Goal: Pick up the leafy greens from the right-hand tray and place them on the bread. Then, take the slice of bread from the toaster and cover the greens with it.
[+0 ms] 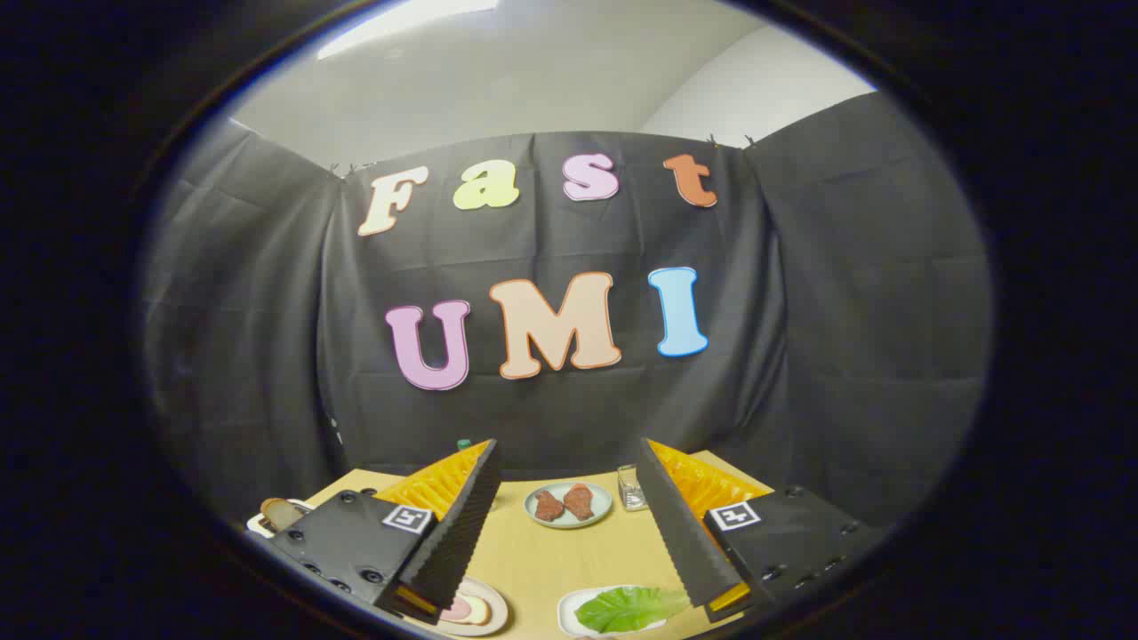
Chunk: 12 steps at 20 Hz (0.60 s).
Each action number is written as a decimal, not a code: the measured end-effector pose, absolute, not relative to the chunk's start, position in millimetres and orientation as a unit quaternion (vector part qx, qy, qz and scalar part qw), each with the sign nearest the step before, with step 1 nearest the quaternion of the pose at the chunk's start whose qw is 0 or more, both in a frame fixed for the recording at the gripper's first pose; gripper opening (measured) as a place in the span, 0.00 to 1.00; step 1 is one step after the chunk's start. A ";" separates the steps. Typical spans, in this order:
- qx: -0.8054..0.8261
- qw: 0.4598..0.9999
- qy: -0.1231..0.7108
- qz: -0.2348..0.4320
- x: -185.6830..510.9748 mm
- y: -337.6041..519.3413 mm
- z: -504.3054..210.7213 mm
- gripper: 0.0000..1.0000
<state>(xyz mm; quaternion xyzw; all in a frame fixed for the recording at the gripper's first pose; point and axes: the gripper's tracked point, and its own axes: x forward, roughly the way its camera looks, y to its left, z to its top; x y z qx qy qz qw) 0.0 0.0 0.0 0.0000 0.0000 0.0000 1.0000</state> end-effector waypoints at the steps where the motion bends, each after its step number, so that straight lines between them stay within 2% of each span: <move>1: -0.001 1.000 0.002 -0.003 -1.6 -2.1 -0.8 0.97; 12: -0.007 1.000 0.021 -0.016 -5.3 -14.2 -8.7 0.97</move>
